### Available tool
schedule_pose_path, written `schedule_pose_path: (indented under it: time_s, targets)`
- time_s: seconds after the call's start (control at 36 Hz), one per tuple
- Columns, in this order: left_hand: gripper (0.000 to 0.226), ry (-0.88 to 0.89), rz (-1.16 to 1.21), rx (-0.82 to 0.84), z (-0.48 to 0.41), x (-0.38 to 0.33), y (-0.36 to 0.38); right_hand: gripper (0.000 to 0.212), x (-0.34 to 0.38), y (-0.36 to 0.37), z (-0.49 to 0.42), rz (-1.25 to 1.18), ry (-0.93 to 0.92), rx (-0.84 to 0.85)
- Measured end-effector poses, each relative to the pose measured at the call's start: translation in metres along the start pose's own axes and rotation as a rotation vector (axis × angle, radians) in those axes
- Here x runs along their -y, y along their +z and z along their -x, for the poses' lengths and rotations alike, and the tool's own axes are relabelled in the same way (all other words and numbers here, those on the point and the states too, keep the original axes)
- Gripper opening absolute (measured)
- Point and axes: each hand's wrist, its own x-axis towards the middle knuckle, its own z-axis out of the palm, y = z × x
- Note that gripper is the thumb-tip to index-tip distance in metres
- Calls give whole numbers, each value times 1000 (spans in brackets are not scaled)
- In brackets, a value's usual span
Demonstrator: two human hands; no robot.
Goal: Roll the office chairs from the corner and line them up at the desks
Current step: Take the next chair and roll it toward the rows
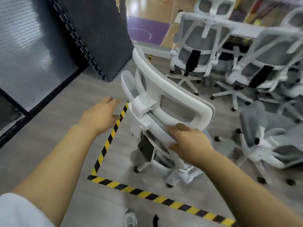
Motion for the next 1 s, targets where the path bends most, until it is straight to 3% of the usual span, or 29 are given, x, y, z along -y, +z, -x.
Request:
schedule_pose_path:
  time_s: [0.39, 0.53, 0.67, 1.0]
  targets:
    - [49, 486, 122, -132, -48, -48, 28, 47, -66, 7, 46, -53, 452, -112]
    - [51, 633, 101, -126, -64, -74, 38, 46, -85, 6, 49, -108, 530, -155]
    - [49, 614, 91, -78, -79, -96, 42, 43, -107, 2, 49, -214, 558, -173]
    - [48, 520, 131, -125, -111, -141, 53, 45, -176, -12, 19, -155, 509, -200]
